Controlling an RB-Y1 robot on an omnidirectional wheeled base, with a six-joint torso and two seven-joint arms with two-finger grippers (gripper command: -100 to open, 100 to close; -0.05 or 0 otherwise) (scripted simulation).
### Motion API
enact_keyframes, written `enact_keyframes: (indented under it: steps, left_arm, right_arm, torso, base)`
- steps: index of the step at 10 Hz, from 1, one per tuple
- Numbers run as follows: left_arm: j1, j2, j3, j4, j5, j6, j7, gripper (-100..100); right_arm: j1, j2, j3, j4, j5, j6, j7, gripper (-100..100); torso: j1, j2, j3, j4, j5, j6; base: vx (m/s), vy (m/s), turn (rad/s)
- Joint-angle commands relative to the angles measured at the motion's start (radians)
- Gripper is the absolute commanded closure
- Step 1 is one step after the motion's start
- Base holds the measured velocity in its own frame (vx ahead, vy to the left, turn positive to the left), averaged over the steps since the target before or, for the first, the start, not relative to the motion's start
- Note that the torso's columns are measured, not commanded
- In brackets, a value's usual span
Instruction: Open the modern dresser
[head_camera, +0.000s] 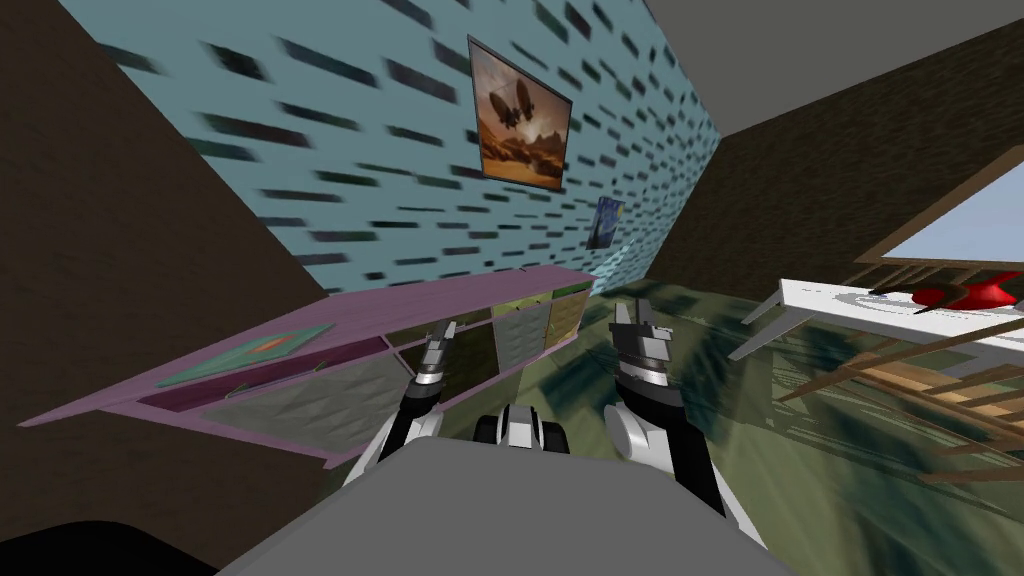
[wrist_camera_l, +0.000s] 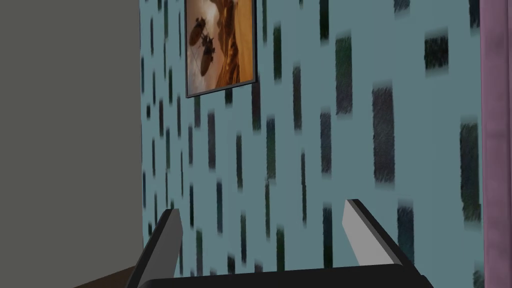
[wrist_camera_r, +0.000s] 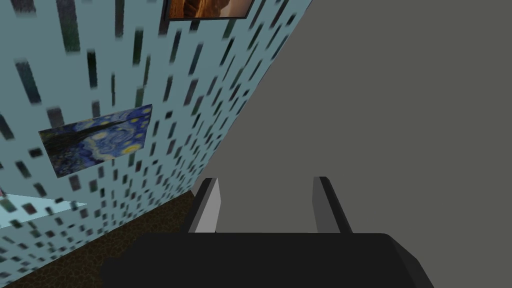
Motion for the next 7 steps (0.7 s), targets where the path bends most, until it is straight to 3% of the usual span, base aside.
enact_keyframes:
  steps: [1, 6, 7]
  left_arm:
    - [-0.006, 0.003, 0.011, 0.063, 0.018, -0.047, 0.006, -100]
    - [-0.022, 0.008, 0.035, 0.202, 0.056, -0.143, 0.020, -100]
    - [-0.022, 0.008, 0.035, 0.204, 0.056, -0.143, 0.020, -100]
  right_arm:
    - [0.000, 0.000, 0.000, 0.000, 0.000, 0.000, 0.000, 0]
    - [0.000, 0.000, 0.000, 0.000, 0.000, 0.000, 0.000, 0]
    - [0.000, 0.000, 0.000, 0.000, 0.000, 0.000, 0.000, 0]
  torso:
    - [-0.001, 0.001, 0.001, 0.000, 0.000, 0.000]
    - [0.000, -0.001, -0.001, 0.000, 0.000, 0.000]
    - [0.001, 0.000, 0.000, 0.000, 0.001, 0.000]
  base:
    - [0.112, -0.169, 0.064]
    - [0.158, -0.183, 0.084]
    - [0.108, -0.102, 0.032]
